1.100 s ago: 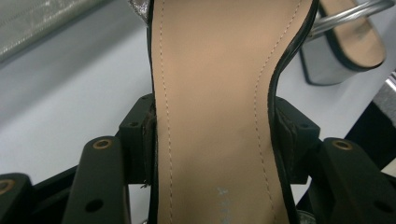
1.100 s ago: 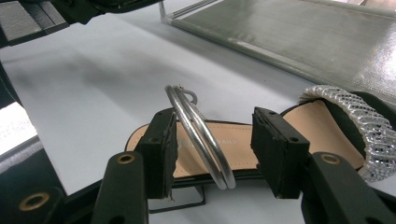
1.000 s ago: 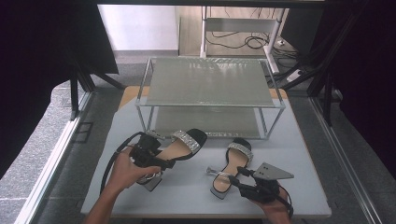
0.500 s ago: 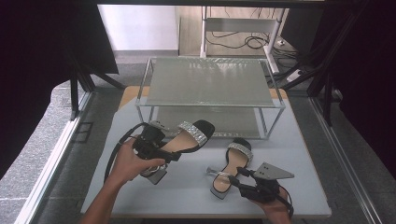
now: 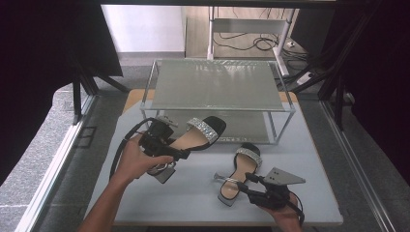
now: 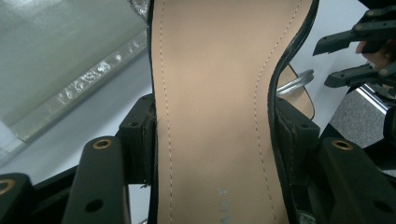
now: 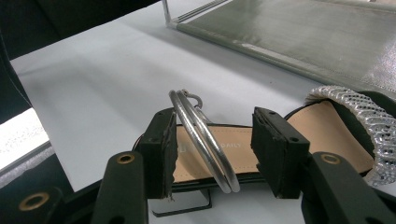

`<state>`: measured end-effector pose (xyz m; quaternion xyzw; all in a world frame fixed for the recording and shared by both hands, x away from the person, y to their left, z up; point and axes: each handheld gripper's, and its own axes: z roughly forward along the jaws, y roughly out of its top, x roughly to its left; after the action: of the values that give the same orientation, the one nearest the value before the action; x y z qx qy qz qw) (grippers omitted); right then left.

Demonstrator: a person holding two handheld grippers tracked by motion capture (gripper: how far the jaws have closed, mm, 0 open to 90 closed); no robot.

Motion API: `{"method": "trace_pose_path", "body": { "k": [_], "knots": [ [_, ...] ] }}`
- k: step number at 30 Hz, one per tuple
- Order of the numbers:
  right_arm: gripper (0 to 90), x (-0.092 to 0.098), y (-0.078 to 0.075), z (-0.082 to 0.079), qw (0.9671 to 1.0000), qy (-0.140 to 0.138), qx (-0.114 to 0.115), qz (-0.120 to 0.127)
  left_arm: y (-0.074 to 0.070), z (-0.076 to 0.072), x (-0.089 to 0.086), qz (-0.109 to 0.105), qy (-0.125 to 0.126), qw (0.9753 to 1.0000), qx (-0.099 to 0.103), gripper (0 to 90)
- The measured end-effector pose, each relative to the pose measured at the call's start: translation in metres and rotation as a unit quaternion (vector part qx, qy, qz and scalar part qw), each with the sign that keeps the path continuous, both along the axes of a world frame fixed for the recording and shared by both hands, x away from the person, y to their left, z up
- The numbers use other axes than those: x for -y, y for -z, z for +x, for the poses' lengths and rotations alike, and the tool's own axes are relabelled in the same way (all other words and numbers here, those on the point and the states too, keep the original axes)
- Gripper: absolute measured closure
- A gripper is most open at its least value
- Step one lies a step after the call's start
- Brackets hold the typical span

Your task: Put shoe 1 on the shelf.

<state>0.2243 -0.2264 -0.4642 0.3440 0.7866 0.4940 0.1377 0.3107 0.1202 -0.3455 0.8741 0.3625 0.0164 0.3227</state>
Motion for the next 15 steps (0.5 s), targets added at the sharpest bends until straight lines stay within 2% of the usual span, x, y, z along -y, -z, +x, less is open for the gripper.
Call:
{"method": "trace_pose_path", "body": {
  "k": [15],
  "knots": [
    [49.9,0.0,0.001,0.002,1.0,-0.003,-0.005,0.001,-0.024,0.007,0.005,0.0,-0.005,0.9999,0.015,42.0]
  ]
}}
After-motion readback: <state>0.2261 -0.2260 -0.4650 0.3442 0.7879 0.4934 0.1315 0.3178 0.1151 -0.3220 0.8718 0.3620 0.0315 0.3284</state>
